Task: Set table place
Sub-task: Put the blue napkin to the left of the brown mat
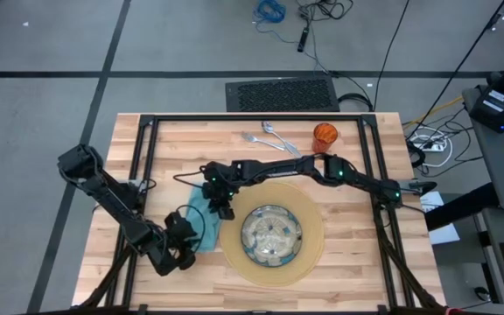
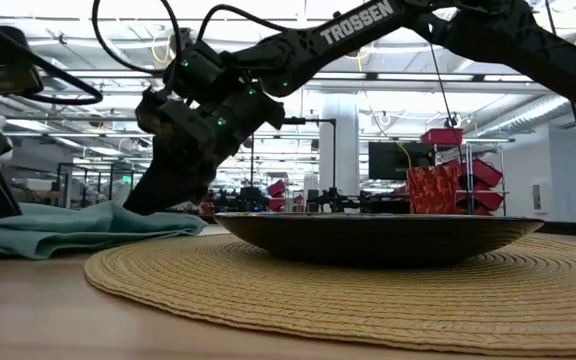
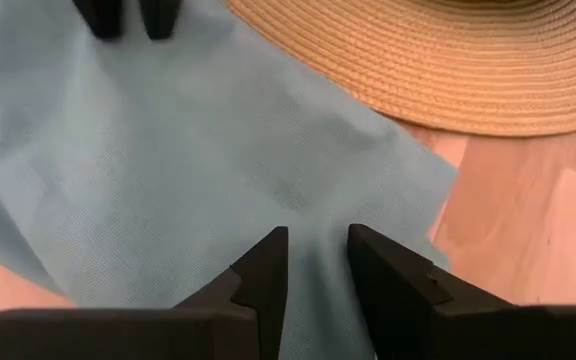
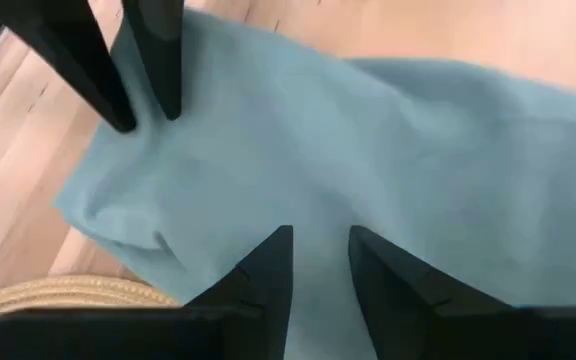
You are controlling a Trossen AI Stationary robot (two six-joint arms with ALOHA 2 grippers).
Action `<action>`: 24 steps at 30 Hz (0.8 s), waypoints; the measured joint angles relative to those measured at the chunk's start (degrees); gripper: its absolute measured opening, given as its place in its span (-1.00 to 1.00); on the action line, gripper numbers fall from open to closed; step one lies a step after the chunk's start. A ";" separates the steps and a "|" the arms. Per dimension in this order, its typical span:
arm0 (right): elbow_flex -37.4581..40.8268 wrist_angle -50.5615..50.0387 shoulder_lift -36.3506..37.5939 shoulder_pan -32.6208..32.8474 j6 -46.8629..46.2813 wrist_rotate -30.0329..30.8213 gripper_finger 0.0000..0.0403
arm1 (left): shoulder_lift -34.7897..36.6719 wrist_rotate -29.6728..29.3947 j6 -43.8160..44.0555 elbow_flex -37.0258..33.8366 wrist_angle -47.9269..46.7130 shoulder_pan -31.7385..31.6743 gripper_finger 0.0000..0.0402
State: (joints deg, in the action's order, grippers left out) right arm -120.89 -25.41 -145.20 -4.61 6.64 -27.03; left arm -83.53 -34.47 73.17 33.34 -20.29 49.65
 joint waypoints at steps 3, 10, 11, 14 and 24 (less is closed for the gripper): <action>-0.34 -0.93 0.13 -0.31 0.21 -0.06 -0.54 | 0.00 0.92 0.02 0.00 0.02 0.00 -0.52; -0.35 -5.35 0.59 -0.99 1.40 -0.07 -0.54 | 0.00 2.23 0.07 0.00 0.85 0.00 -0.52; -0.36 -6.29 0.80 -1.08 1.62 -0.05 -0.54 | 0.00 2.37 0.07 0.00 0.87 0.00 -0.52; -0.36 -8.69 1.16 -1.25 2.64 0.07 -0.54 | 0.00 2.49 0.05 0.00 1.03 -0.01 -0.52; -0.36 -10.57 1.22 -2.13 4.43 3.08 -0.54 | 0.00 2.58 -0.01 0.00 4.17 -0.02 -0.52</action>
State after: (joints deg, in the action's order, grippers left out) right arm -121.25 -35.98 -143.98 -6.74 11.07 -23.94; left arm -83.53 -31.89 73.15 33.34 -16.12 49.63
